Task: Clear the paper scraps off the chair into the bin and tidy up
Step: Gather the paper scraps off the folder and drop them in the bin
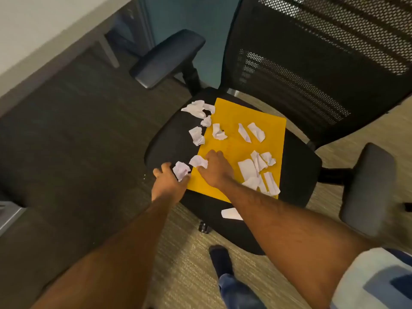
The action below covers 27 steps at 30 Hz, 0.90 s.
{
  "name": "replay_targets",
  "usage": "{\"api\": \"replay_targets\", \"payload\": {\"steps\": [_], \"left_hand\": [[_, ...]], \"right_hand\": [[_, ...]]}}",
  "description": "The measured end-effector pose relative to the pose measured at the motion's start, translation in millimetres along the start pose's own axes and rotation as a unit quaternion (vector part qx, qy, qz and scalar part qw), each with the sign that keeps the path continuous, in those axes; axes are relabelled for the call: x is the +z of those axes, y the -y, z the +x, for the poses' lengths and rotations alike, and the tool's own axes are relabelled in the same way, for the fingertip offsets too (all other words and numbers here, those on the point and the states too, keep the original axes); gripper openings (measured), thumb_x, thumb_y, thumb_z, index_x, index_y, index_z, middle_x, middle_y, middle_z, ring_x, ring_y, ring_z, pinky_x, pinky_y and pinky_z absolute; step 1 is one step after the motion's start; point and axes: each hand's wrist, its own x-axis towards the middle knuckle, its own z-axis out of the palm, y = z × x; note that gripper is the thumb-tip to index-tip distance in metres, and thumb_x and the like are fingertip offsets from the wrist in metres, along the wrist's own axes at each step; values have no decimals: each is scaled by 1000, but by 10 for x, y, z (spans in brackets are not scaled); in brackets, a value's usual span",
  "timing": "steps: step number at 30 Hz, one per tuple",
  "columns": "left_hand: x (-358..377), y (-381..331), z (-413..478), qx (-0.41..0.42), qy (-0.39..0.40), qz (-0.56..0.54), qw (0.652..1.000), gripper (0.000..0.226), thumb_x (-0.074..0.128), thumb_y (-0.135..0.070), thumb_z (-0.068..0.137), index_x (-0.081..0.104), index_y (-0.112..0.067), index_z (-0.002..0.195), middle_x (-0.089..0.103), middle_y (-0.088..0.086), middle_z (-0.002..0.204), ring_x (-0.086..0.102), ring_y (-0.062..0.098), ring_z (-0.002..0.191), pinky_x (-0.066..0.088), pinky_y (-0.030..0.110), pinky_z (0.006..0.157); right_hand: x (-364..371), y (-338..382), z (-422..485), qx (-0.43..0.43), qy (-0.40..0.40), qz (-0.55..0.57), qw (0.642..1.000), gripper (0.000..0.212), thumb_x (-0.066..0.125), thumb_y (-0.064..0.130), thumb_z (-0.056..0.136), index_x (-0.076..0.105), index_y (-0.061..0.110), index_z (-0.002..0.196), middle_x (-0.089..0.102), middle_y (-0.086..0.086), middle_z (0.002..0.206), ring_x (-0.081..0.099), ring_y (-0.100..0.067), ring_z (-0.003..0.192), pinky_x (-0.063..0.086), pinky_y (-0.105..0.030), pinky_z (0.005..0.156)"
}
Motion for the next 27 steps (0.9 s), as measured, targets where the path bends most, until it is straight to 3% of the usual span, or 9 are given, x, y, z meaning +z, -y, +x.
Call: {"api": "replay_targets", "payload": {"steps": [5,8,13,17,19,21,25,27], "left_hand": [[35,-1,153,-26,15,-2,1000,66,68,-39,86,38,-10,136,41,18,136,56,38,114,47,42,92],[40,3,228,-24,15,-22,999,47,64,-32,88,45,-8,123,51,19,126,56,38,111,47,42,90],[-41,-43,218,-16,-18,-98,995,25,58,-34,91,52,-12,103,61,10,100,63,31,94,54,42,81],[-41,-104,172,11,15,-196,980,28,56,-16,90,52,-15,118,62,11,106,64,26,92,57,45,77],[-19,-169,148,-6,63,-275,959,35,46,-6,93,50,-14,127,57,14,115,60,27,98,58,44,76],[-11,-246,130,-32,97,-361,927,32,41,-3,94,50,-14,123,57,17,115,60,27,97,57,43,77],[9,-334,144,-17,55,-397,916,22,60,-20,95,59,-12,116,65,10,102,65,19,88,61,39,71],[4,-328,196,-20,25,-392,919,17,64,-16,93,62,-10,108,67,15,97,67,22,86,62,41,71]], "right_hand": [[73,-12,51,3,-16,-15,1000,33,59,28,95,53,15,125,59,-8,127,56,-24,116,47,-30,85],[108,-45,90,-4,-32,10,999,27,60,25,94,58,14,119,64,-8,122,59,-24,112,47,-31,82],[104,-91,56,12,-38,191,981,19,64,25,91,65,7,97,65,-6,90,54,-16,79,38,-30,67],[104,-52,-10,3,-1,294,956,21,70,24,86,63,5,82,52,3,67,43,-8,60,35,-19,55],[106,-12,-40,-10,12,311,950,16,70,25,86,61,14,80,50,8,65,42,-5,59,33,-16,54],[100,26,-58,-18,13,325,946,11,70,23,86,62,17,83,52,8,67,44,-5,61,35,-18,56],[81,114,-47,-35,44,317,947,7,69,12,85,67,12,92,63,4,78,57,-8,72,48,-26,67],[39,135,-20,-59,63,317,944,11,69,9,83,69,9,94,66,1,79,60,-10,74,53,-33,70]]}}
